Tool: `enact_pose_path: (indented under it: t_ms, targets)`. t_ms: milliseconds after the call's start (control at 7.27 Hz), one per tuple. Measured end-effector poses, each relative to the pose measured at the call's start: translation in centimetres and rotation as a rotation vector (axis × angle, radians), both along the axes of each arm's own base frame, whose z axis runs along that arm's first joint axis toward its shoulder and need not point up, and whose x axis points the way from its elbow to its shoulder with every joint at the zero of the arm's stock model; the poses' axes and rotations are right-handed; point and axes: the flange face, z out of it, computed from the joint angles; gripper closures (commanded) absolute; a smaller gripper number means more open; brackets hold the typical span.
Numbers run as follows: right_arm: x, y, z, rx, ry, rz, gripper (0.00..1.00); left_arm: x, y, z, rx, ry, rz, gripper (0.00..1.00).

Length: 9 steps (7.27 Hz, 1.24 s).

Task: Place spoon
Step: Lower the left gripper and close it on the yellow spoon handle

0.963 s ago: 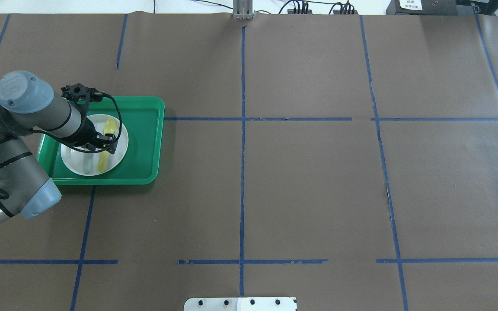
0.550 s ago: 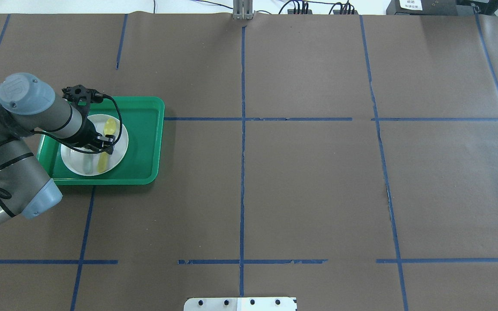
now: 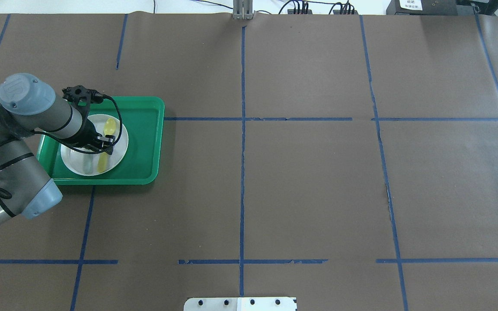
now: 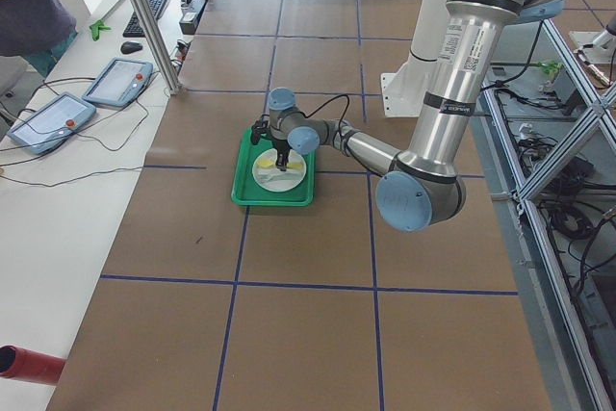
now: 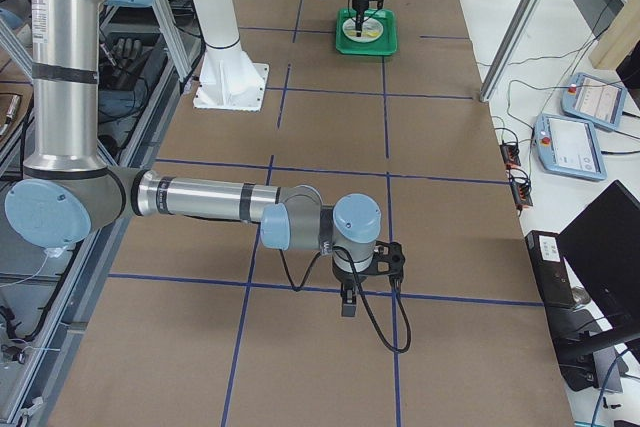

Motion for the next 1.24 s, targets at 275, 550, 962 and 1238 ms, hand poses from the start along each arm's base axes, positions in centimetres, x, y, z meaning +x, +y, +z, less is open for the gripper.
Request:
enact_pose_path:
  t_ms: [275, 550, 962, 1238]
  targets:
    - [0.0, 0.0, 0.0, 0.001, 0.000, 0.000, 0.00, 0.0, 0.0, -0.1, -0.004, 0.001, -0.002, 0.99]
    - [0.0, 0.0, 0.0, 0.001, 0.000, 0.000, 0.00, -0.1, 0.1, -0.2, -0.006, 0.004, -0.003, 1.00]
    - [0.0, 0.0, 0.0, 0.000, 0.000, 0.000, 0.00, -3.1, -0.8, -2.6, 0.001, 0.024, -0.052, 1.00]
    - [0.0, 0.0, 0.0, -0.001, 0.000, 0.000, 0.00, -3.7, -1.9, -5.2, -0.068, 0.031, -0.133, 1.00]
